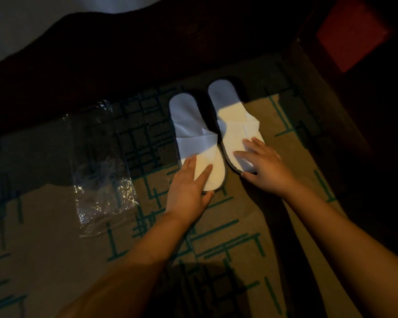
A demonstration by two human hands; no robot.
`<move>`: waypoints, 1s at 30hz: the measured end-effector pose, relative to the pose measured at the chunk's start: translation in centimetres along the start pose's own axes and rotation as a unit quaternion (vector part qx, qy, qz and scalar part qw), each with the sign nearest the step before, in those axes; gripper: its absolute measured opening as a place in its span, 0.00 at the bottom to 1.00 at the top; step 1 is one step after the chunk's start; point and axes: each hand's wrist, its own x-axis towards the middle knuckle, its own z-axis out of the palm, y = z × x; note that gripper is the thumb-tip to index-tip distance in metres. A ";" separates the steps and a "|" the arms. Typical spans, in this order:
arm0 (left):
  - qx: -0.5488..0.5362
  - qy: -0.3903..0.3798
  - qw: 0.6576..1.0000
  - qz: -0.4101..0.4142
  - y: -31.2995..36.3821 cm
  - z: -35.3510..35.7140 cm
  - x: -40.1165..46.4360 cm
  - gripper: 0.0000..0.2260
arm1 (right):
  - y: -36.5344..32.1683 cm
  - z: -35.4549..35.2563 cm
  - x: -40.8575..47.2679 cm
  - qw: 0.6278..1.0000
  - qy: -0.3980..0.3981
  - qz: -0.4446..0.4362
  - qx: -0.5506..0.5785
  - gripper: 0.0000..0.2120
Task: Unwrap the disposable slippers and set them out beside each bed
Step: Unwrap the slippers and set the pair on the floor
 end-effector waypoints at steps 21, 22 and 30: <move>-0.001 -0.006 1.000 -0.028 0.2 -0.4 1.9 0.28 | 0.1 -1.8 3.0 0.999 -0.023 -0.002 -0.036 0.28; 0.000 -0.007 1.000 -0.028 0.2 -0.4 1.9 0.28 | 0.1 -1.8 3.0 0.999 -0.024 -0.003 -0.037 0.28; 0.023 -0.004 1.000 -0.021 0.1 -0.6 2.0 0.28 | 0.2 -2.1 2.7 0.999 -0.025 -0.004 -0.045 0.29</move>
